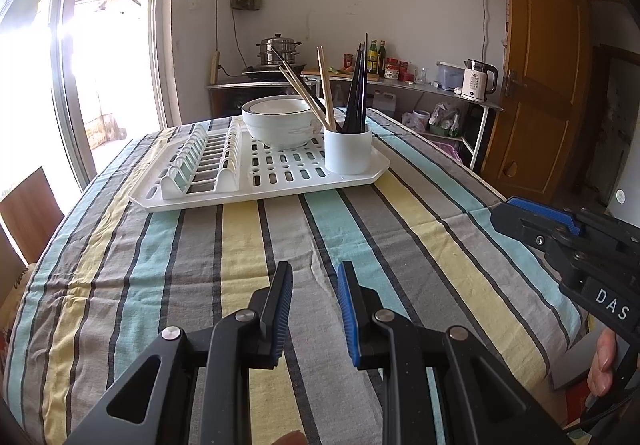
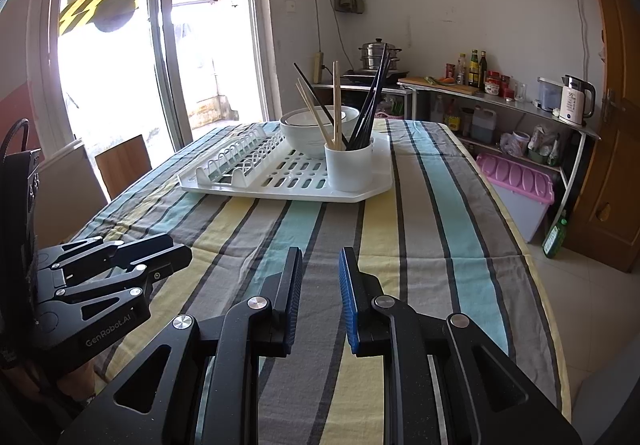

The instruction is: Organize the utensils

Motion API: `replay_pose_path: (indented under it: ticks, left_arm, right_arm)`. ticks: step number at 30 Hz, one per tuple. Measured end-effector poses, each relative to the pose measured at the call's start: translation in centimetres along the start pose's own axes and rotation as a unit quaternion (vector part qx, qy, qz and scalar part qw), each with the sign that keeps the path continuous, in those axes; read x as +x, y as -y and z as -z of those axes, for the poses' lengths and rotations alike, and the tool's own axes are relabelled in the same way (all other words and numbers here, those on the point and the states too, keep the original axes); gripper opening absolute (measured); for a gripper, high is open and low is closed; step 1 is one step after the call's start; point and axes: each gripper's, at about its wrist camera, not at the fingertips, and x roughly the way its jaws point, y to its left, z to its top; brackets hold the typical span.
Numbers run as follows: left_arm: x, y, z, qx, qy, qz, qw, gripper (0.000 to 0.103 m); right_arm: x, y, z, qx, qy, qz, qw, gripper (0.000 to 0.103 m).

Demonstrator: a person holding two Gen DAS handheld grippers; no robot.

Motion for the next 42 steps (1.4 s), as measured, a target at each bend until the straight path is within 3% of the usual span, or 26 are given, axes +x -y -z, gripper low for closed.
replay_pose_path:
  ticks: [42]
  left_arm:
    - [0.18,0.32,0.33,0.012,0.006,-0.014,0.9998,0.023]
  right_arm:
    - [0.03,0.02,0.25,0.001,-0.003,0.001,1.0,0.019]
